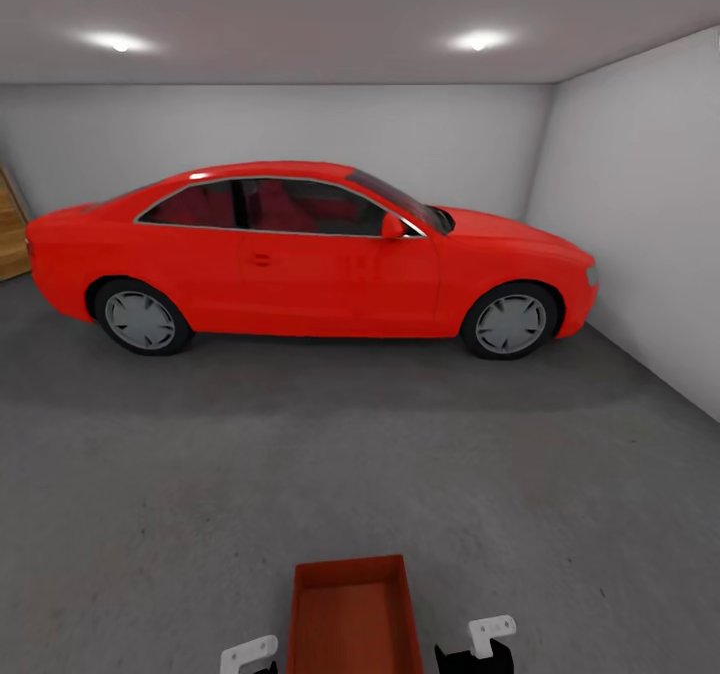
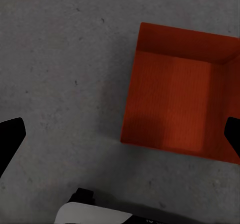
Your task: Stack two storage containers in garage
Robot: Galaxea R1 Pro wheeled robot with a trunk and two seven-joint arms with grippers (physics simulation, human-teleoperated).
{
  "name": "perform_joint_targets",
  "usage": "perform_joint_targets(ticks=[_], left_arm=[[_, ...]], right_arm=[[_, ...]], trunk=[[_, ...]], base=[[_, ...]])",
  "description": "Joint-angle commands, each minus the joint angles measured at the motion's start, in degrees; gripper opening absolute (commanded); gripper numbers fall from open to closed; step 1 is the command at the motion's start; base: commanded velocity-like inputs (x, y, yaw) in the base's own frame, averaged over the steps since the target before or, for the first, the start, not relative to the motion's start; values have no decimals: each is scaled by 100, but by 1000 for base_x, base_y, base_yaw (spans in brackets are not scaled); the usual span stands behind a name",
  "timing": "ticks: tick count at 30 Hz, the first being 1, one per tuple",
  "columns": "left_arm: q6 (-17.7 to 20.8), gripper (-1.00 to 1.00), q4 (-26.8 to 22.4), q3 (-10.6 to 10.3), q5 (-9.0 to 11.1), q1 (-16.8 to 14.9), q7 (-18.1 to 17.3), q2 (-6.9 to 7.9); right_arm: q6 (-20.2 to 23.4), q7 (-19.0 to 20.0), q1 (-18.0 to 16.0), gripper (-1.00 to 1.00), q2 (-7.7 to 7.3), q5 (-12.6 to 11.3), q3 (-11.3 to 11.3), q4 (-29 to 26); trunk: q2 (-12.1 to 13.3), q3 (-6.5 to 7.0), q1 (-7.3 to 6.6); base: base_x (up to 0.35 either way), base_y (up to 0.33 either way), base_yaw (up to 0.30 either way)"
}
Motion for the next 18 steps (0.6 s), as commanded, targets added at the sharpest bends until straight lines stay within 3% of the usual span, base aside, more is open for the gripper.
perform_joint_targets(ticks=[1, 13, 18], left_arm=[[27, 100, -12, 6, 37, -2, 10, -3], [27, 100, -9, 6, 37, -2, 10, -3], [27, 100, -11, 6, 37, -2, 10, -3]], right_arm=[[0, 27, -3, 100, 4, 51, -23, -4], [0, 27, -3, 100, 4, 51, -23, -4], [0, 27, -3, 100, 4, 51, -25, -5]], trunk=[[-12, -4, 4], [-12, 49, 4], [-12, 50, 4]], base=[[0, 0, 0], [0, 0, -2], [0, 0, -187]])
